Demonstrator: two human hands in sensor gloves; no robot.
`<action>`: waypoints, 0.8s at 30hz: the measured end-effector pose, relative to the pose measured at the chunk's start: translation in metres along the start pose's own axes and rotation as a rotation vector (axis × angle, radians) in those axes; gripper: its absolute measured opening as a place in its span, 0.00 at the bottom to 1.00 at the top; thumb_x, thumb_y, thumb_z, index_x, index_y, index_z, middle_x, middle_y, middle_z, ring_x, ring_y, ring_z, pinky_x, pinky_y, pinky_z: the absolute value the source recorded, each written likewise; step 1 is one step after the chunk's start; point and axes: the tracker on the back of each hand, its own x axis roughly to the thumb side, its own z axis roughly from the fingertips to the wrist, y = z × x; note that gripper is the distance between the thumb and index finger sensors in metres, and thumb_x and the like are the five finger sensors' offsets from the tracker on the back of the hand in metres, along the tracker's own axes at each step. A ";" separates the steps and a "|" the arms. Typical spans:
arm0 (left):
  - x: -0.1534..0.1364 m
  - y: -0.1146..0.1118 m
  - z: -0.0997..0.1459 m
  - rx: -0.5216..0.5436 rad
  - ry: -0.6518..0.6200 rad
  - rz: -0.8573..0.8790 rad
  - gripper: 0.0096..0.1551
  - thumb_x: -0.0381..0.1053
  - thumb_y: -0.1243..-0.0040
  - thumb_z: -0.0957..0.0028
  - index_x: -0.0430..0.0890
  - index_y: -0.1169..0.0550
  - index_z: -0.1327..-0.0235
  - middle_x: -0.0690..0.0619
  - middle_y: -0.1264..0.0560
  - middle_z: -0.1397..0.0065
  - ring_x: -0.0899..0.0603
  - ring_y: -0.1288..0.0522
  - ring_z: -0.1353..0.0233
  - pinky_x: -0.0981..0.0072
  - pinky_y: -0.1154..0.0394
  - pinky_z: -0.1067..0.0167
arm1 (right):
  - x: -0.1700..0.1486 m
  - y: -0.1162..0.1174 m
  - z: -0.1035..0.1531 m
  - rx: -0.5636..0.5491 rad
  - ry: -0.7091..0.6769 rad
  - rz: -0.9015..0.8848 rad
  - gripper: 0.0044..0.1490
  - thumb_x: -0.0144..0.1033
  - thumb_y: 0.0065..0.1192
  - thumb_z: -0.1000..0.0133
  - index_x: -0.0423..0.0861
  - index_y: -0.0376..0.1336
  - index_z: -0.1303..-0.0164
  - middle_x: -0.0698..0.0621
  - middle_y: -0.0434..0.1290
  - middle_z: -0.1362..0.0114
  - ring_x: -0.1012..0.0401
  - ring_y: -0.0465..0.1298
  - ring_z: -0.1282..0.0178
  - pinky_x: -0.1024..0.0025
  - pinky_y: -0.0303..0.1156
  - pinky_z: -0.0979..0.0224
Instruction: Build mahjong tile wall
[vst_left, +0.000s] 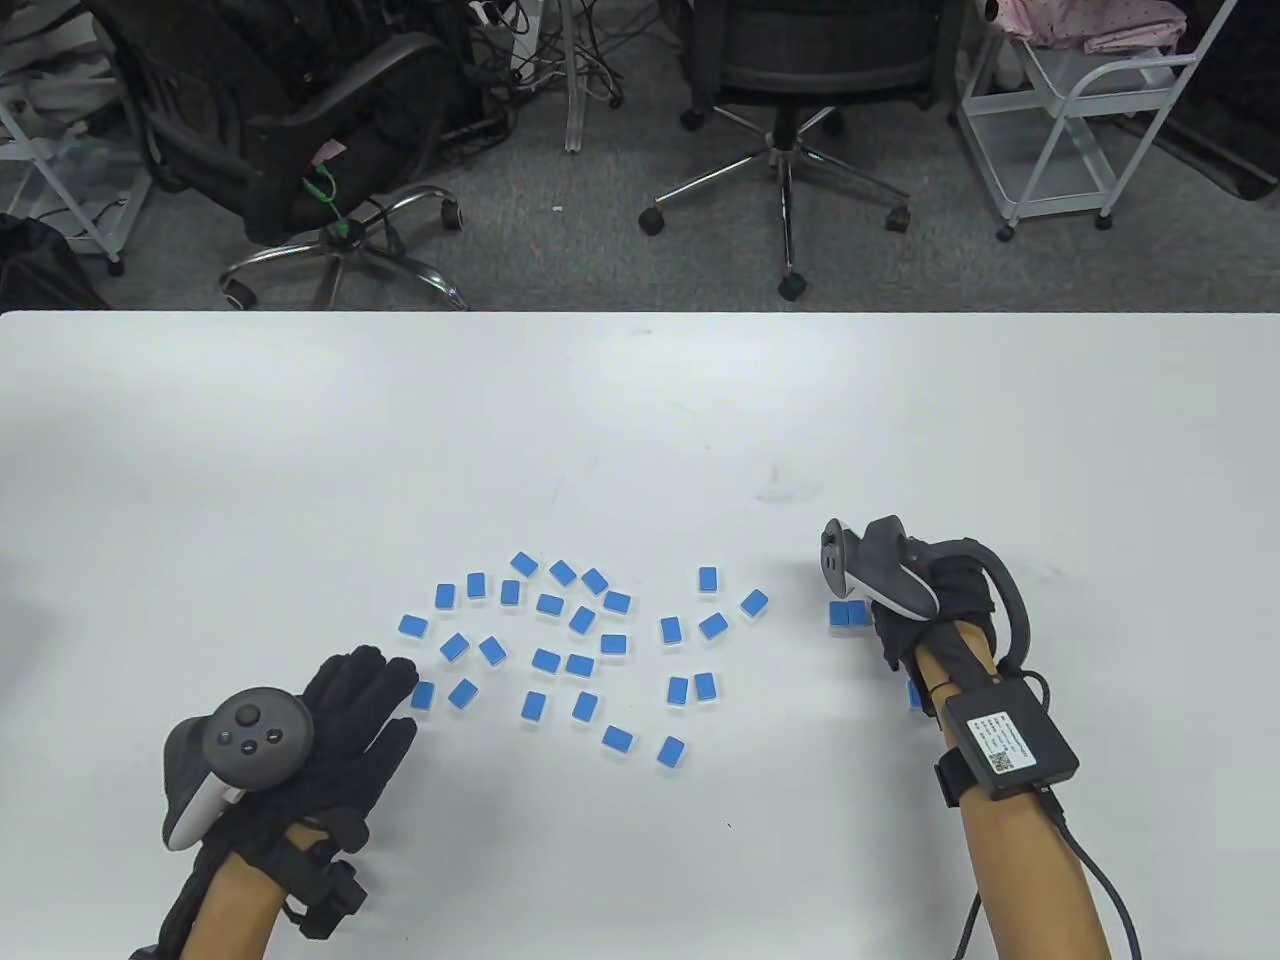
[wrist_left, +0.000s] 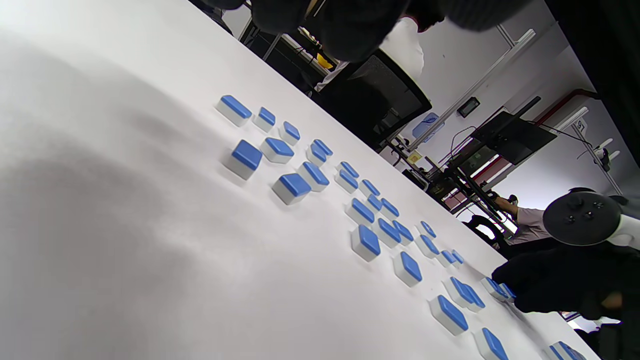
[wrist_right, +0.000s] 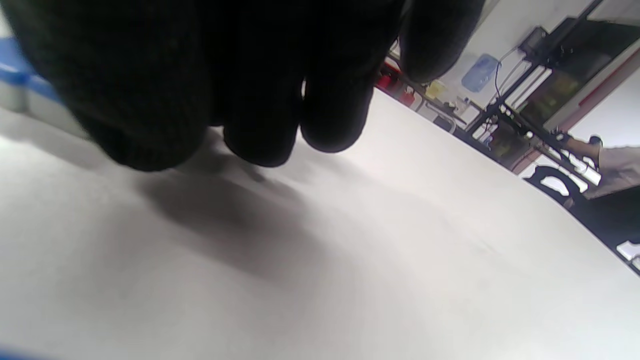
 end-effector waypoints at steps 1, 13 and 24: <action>0.000 0.000 0.000 -0.001 0.000 -0.002 0.41 0.70 0.59 0.46 0.58 0.41 0.18 0.50 0.53 0.12 0.37 0.58 0.14 0.30 0.59 0.24 | 0.002 0.001 0.000 0.000 -0.006 0.000 0.34 0.49 0.77 0.63 0.63 0.69 0.44 0.61 0.82 0.39 0.58 0.78 0.30 0.43 0.60 0.16; 0.001 0.000 0.000 -0.006 -0.008 -0.006 0.41 0.70 0.59 0.46 0.58 0.41 0.18 0.50 0.53 0.12 0.37 0.58 0.14 0.30 0.59 0.24 | 0.005 0.006 0.001 -0.015 -0.009 -0.022 0.34 0.48 0.77 0.63 0.62 0.68 0.44 0.61 0.82 0.40 0.58 0.78 0.30 0.44 0.60 0.16; 0.001 -0.001 0.000 -0.008 -0.009 -0.007 0.41 0.70 0.59 0.46 0.58 0.41 0.18 0.50 0.53 0.12 0.37 0.58 0.14 0.30 0.59 0.24 | 0.010 -0.010 0.008 -0.049 -0.007 -0.028 0.41 0.52 0.75 0.64 0.60 0.64 0.37 0.59 0.79 0.35 0.55 0.76 0.28 0.42 0.60 0.17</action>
